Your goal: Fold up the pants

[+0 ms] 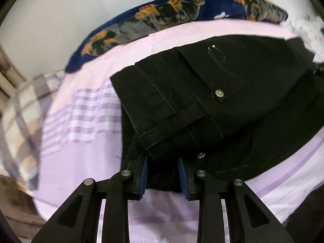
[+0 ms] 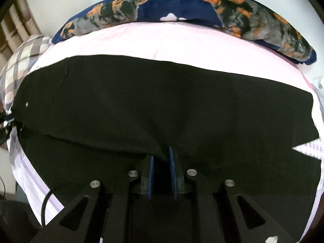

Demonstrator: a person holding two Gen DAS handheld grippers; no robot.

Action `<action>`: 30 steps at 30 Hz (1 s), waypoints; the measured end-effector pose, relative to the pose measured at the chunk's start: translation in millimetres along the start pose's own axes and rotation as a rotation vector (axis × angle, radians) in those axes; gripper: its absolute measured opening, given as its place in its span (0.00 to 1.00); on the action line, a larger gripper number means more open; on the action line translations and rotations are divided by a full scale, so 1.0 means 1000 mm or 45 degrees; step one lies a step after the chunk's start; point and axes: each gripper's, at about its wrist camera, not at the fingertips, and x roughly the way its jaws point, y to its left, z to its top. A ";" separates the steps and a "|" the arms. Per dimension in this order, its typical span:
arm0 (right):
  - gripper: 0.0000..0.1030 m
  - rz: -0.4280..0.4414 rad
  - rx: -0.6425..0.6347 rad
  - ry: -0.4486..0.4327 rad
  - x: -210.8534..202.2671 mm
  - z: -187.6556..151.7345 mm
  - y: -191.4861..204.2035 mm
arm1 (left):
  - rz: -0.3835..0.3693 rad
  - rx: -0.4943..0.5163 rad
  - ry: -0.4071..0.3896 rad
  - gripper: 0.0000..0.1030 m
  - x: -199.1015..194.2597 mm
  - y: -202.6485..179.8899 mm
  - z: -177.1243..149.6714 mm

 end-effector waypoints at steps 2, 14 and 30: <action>0.21 -0.001 0.026 -0.016 -0.005 -0.001 -0.001 | 0.047 -0.006 0.013 0.35 -0.007 -0.002 -0.004; 0.42 0.207 0.313 -0.109 -0.043 -0.041 -0.017 | -0.582 -0.760 0.019 0.44 -0.031 0.052 -0.035; 0.43 0.543 0.919 -0.155 -0.004 -0.068 -0.069 | -0.897 -1.418 0.039 0.41 0.037 0.064 -0.032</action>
